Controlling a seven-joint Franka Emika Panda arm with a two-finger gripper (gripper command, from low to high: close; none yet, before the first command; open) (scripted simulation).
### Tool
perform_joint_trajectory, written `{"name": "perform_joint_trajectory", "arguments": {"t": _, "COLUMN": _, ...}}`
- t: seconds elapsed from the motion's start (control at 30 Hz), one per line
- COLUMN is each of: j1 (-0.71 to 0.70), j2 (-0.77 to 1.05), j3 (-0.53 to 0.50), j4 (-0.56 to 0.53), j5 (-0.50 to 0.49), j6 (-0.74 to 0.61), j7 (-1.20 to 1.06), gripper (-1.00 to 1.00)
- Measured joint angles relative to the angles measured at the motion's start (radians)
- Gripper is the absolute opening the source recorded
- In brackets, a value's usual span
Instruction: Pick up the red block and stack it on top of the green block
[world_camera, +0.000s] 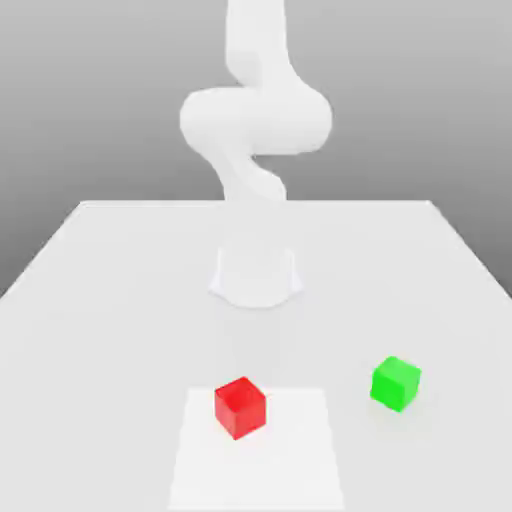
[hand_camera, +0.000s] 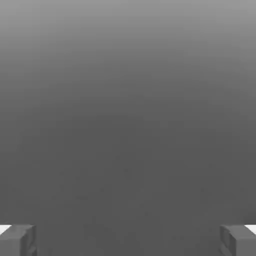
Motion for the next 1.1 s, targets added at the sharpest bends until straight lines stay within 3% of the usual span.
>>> {"name": "perform_joint_trajectory", "arguments": {"t": 0.23, "j1": -0.140, "j2": 0.254, "j3": 0.126, "j4": -0.166, "j5": -0.061, "j6": 0.155, "j7": 0.322, "gripper": 0.00}}
{"name": "perform_joint_trajectory", "arguments": {"t": 0.43, "j1": -0.220, "j2": 0.474, "j3": 0.171, "j4": -0.310, "j5": -0.087, "j6": 0.291, "j7": 0.582, "gripper": 0.00}}
{"name": "perform_joint_trajectory", "arguments": {"t": 0.63, "j1": -0.234, "j2": 0.660, "j3": 0.172, "j4": -0.452, "j5": 0.007, "j6": 0.426, "j7": 0.746, "gripper": 0.00}}
{"name": "perform_joint_trajectory", "arguments": {"t": 0.77, "j1": -0.234, "j2": 0.736, "j3": 0.170, "j4": -0.464, "j5": 0.016, "j6": 0.489, "j7": 0.784, "gripper": 0.00}}
{"name": "perform_joint_trajectory", "arguments": {"t": 1.1, "j1": -0.172, "j2": 0.928, "j3": 0.070, "j4": -0.439, "j5": -0.132, "j6": 0.649, "j7": 0.894, "gripper": 0.00}}
